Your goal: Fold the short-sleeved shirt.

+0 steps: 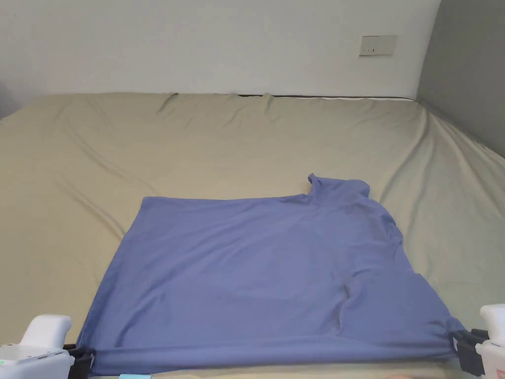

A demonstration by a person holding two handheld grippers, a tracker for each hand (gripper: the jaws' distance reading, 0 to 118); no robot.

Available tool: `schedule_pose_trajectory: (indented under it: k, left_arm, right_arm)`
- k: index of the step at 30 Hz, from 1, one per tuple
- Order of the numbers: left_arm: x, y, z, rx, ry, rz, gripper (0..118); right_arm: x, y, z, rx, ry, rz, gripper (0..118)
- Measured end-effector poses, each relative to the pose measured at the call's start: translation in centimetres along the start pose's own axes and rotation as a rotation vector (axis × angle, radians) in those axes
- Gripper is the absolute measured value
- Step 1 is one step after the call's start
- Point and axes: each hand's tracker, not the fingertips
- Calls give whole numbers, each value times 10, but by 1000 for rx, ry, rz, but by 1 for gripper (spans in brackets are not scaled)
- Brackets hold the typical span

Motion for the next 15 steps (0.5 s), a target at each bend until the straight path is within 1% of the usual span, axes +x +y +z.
schedule_pose_trajectory:
  k: [1, 2, 3, 5, 6, 7, 8, 9, 10, 12, 13, 15]
  left_arm:
    - [1, -4, -1, -39, -14, 12, 17]
    - [1, -5, 0, -26, 1, 8, 32]
    - [0, -4, 7, 14, 20, 9, 41]
    - [-4, 0, 17, 0, 23, 37, 67]
    - [-8, 2, 22, -15, 29, 69, 115]
    - [-10, 5, 30, -3, 28, 76, 118]
    - [-4, 2, 49, 28, 23, 84, 118]
    - [-1, 12, 60, 84, 40, 85, 118]
    - [5, 18, 77, 162, 73, 81, 118]
    - [17, 38, 117, 345, 103, 96, 118]
    - [23, 54, 138, 411, 104, 110, 118]
    - [39, 63, 178, 585, 93, 165, 118]
  right_arm:
    - [1, -3, -2, -15, 6, -14, 6]
    - [2, -6, -2, -24, 6, -24, 7]
    - [2, -8, -1, -32, 4, -32, 7]
    - [1, -11, 8, -30, -1, -24, 14]
    - [0, -10, 14, 1, -47, -12, 49]
    - [0, -7, 20, 40, -73, -16, 92]
    - [2, -3, 32, 108, -70, -27, 115]
    - [1, 5, 45, 186, -43, -40, 117]
    - [-2, 16, 56, 236, -36, -56, 115]
    - [-11, 37, 82, 378, -86, -65, 115]
    - [-16, 46, 92, 438, -90, -67, 115]
    - [-24, 67, 113, 504, -49, -81, 115]
